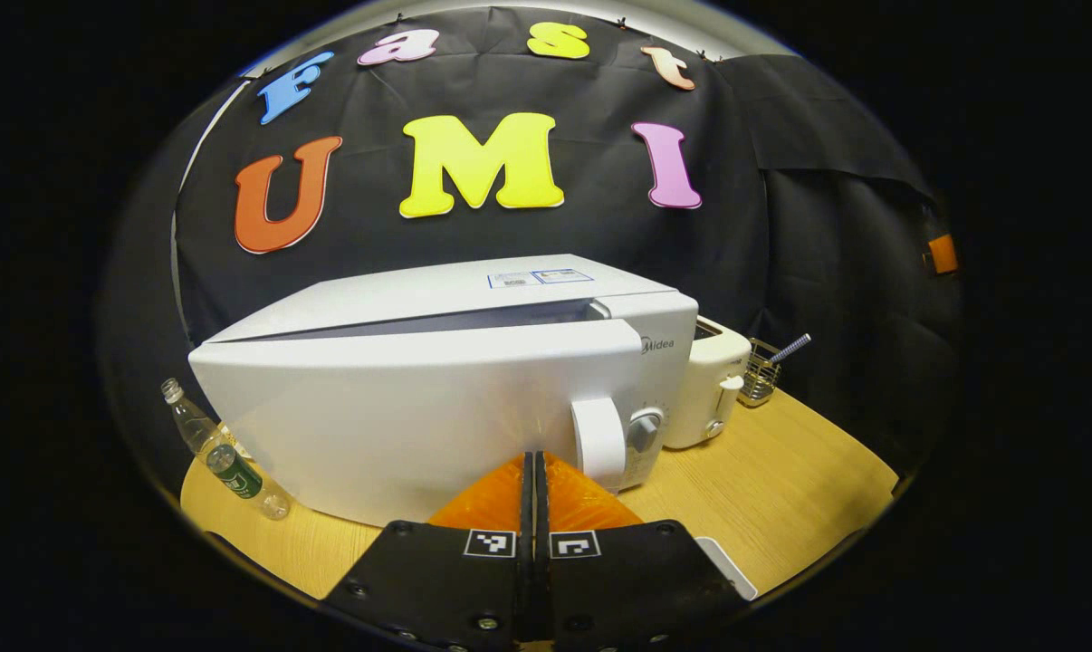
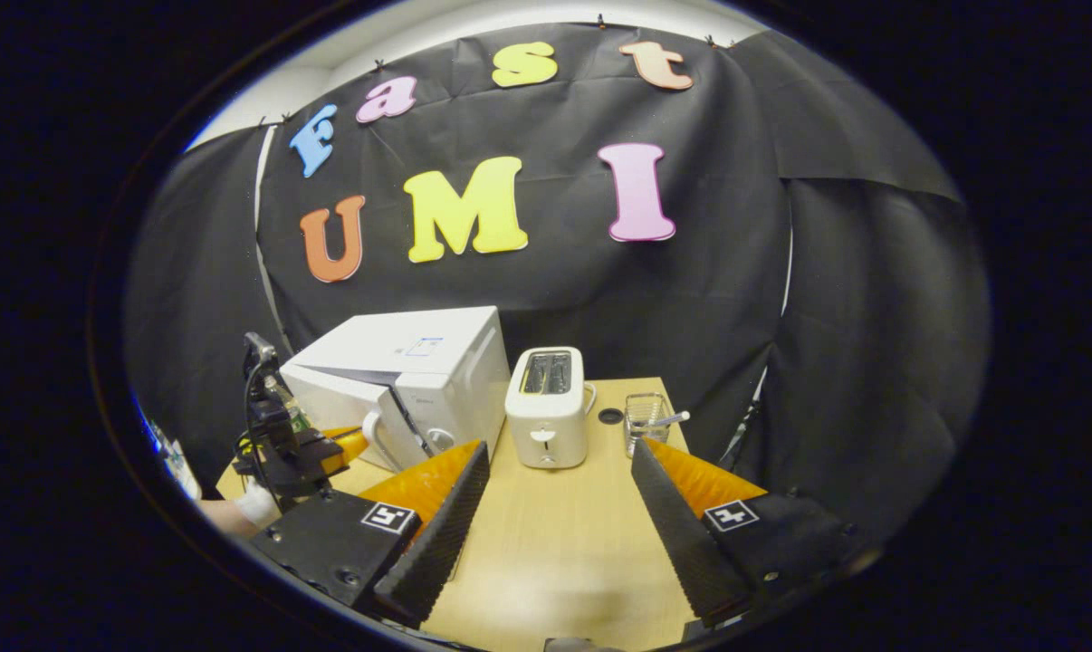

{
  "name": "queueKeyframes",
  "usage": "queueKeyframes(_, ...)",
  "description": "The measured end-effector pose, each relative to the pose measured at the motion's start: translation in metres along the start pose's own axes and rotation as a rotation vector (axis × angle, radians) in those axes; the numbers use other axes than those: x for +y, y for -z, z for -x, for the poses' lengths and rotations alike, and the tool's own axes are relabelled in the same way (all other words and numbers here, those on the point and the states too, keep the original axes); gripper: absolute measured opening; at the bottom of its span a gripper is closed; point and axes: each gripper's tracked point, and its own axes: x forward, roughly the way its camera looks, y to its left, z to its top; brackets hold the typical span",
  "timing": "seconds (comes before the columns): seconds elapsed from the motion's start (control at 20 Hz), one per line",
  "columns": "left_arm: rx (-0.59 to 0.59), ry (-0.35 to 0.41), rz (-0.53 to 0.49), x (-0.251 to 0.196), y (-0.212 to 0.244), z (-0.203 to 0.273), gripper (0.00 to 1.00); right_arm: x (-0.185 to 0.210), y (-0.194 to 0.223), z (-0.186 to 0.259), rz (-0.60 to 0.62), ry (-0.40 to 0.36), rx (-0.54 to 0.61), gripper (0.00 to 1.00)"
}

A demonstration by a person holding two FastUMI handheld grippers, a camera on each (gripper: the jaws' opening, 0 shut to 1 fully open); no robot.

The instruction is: Open the microwave oven with the left hand, put the food in, and close the microwave oven.

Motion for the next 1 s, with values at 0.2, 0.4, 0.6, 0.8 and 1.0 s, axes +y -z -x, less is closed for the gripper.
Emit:
queueKeyframes(0.2, 0.009, -0.027, 0.009, 0.004, -0.007, -0.020, 0.00, -0.009, 0.003, 0.002, -0.005, 0.006, 0.010, 1.00)
queueKeyframes(0.4, 0.013, -0.021, 0.016, 0.003, -0.009, -0.022, 0.00, -0.016, 0.001, 0.008, -0.008, 0.018, 0.004, 1.00)
queueKeyframes(0.6, 0.039, -0.045, 0.012, 0.005, -0.006, -0.032, 0.00, -0.012, 0.003, 0.011, -0.019, 0.015, 0.007, 1.00)
queueKeyframes(0.8, 0.048, -0.048, 0.014, 0.000, -0.001, -0.024, 0.00, -0.002, 0.005, 0.017, -0.020, 0.005, 0.002, 1.00)
queueKeyframes(1.0, 0.046, -0.052, -0.014, -0.003, 0.002, 0.005, 0.00, 0.006, 0.011, 0.023, -0.020, 0.003, 0.000, 1.00)
